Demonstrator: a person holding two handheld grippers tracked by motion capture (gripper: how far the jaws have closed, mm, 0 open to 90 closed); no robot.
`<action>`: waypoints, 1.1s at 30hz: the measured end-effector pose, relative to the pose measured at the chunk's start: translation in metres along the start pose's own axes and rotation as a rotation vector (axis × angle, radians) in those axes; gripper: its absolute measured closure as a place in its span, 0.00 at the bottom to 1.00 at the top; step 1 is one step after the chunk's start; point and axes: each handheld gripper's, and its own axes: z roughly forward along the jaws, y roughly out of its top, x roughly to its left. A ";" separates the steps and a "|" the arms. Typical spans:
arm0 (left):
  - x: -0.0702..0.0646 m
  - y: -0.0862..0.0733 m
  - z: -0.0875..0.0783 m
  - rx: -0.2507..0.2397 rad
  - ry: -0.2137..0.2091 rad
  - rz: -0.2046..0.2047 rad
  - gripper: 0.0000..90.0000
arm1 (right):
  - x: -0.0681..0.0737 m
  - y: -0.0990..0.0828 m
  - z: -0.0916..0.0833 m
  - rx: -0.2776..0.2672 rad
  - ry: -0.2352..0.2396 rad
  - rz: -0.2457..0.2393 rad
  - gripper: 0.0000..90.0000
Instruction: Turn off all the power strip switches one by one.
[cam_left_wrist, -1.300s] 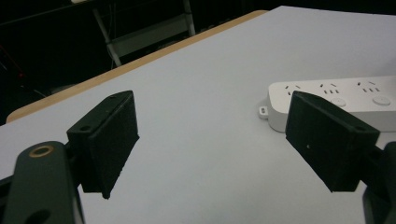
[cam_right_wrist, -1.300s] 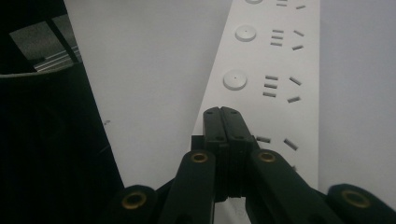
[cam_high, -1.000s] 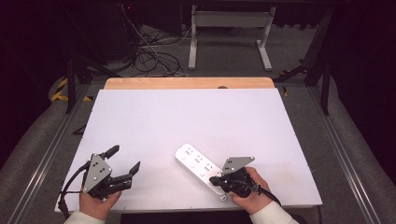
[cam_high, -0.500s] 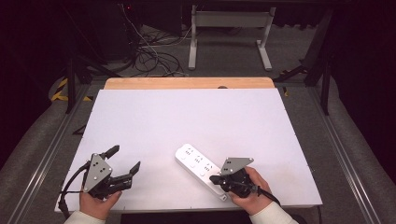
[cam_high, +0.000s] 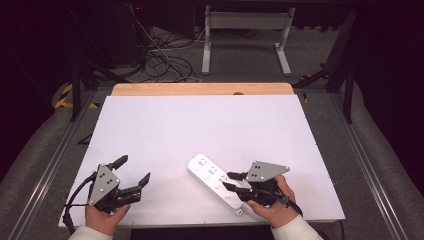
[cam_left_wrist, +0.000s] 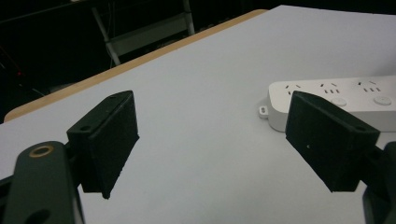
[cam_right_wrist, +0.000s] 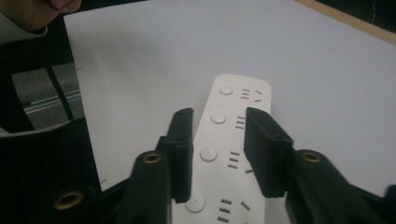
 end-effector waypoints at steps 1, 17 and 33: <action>0.000 0.000 0.000 0.000 -0.001 0.000 0.20 | -0.003 0.000 -0.002 -0.010 -0.002 0.002 0.64; 0.002 -0.001 0.000 -0.002 -0.038 -0.006 0.15 | -0.060 -0.024 -0.047 -0.108 -0.189 0.150 0.24; 0.007 -0.008 -0.003 0.029 -0.049 -0.034 0.13 | -0.081 -0.085 -0.051 -0.059 -0.253 0.179 0.20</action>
